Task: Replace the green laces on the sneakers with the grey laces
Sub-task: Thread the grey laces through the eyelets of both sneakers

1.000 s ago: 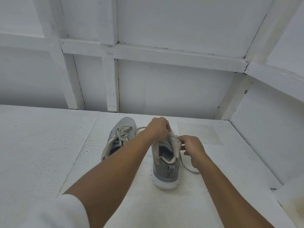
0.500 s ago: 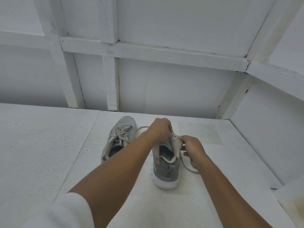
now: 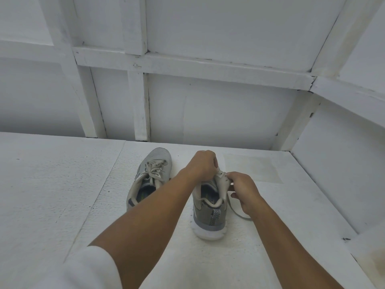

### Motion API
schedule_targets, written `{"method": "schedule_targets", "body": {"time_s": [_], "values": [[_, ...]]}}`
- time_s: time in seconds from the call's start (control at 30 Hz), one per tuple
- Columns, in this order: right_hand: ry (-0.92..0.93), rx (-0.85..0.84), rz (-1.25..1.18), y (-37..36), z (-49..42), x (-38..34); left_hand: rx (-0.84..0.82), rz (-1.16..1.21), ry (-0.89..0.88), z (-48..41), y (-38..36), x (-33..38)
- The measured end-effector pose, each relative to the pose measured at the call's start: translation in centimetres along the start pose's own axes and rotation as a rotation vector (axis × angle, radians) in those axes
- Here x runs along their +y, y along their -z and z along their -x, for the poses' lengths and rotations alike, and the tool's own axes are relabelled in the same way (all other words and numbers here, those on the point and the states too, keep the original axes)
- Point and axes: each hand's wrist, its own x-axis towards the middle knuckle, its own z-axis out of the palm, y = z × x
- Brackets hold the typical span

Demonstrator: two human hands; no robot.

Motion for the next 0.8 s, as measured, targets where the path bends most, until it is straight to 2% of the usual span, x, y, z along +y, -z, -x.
{"method": "schedule_targets", "body": {"time_s": [0.5, 0.8], "values": [[0.007, -0.002, -0.008, 0.0, -0.16, 0.14, -0.026, 0.011, 0.085, -0.38, -0.76, -0.06], [-0.011, -0.02, -0.038, 0.2, -0.37, 0.31, -0.04, 0.053, 0.075, -0.46, -0.8, -0.09]]}}
